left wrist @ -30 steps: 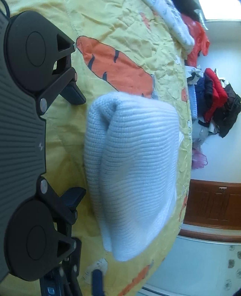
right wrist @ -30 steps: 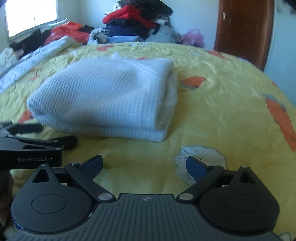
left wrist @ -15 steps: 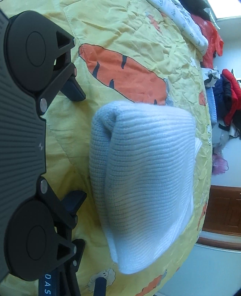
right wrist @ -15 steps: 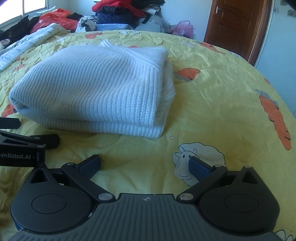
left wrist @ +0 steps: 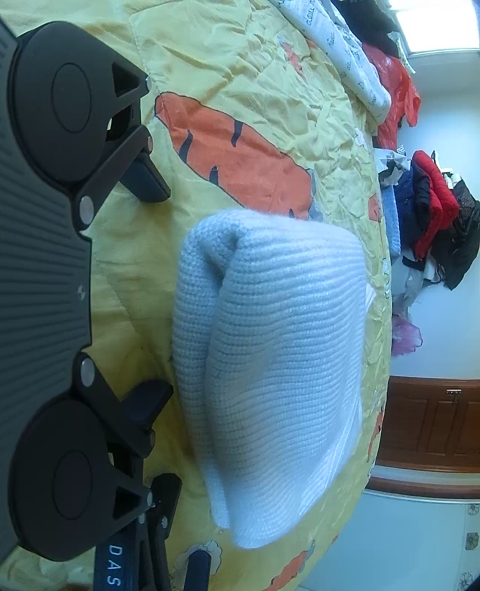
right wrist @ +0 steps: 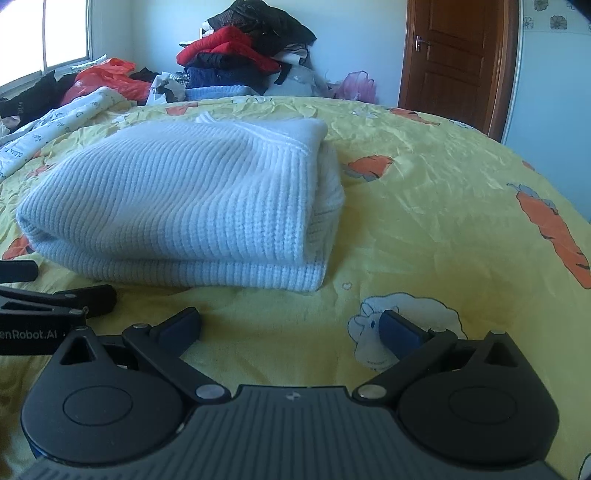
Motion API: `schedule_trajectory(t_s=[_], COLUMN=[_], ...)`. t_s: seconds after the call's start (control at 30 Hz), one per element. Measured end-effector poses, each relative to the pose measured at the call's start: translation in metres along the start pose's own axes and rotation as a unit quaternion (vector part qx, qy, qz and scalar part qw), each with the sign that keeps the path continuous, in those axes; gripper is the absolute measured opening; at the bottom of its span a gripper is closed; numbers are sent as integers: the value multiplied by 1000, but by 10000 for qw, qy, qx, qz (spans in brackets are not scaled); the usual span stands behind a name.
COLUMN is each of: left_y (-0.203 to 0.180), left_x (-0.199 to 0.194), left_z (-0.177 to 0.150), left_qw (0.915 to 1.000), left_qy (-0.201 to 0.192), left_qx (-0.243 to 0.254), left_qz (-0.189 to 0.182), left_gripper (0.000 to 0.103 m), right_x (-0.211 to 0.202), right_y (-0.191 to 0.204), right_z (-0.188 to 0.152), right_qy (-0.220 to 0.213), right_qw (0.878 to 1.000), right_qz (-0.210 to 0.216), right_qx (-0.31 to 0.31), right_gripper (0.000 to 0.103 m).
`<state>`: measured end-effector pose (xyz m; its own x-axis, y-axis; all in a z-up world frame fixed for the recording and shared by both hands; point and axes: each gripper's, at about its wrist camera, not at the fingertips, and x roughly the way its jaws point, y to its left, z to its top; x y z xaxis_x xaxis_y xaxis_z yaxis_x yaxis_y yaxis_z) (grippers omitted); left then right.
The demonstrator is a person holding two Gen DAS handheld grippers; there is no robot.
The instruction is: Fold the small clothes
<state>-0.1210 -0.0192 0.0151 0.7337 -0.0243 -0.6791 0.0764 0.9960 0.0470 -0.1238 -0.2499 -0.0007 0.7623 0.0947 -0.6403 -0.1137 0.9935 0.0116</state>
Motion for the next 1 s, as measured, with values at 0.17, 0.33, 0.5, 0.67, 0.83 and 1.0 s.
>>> schedule_trajectory(t_s=[0.17,0.33,0.5,0.67,0.83,1.0], left_y=[6,8,8,8,8,8], left_x=[4,5,5,6,6,6], left_z=[0,-1,-1,-1,-1,-1], left_qw=[10000,9999,9999,9999,9999,9999], left_qy=[-25,-39,-45,-49,-48,-49], left_qx=[-81,-62,-51,-52,-52,-53], left_qz=[-50,-102,-127,-122,-121,-124], left_gripper=[103,103,103,103,103,103], right_x=[3,4,5,5,5,5], right_y=[-1,1,1,1,1,1], right_z=[-3,-6,-6,-6,-6,-6], right_qy=[-119,-160,-170,-172,-170,-170], right_qw=[9999,9998,9998,9998,9998,9998], right_qz=[-23,-30,-43,-69,-66,-67], right_qx=[55,74,85,87,90,88], right_gripper=[103,103,103,103,102,102])
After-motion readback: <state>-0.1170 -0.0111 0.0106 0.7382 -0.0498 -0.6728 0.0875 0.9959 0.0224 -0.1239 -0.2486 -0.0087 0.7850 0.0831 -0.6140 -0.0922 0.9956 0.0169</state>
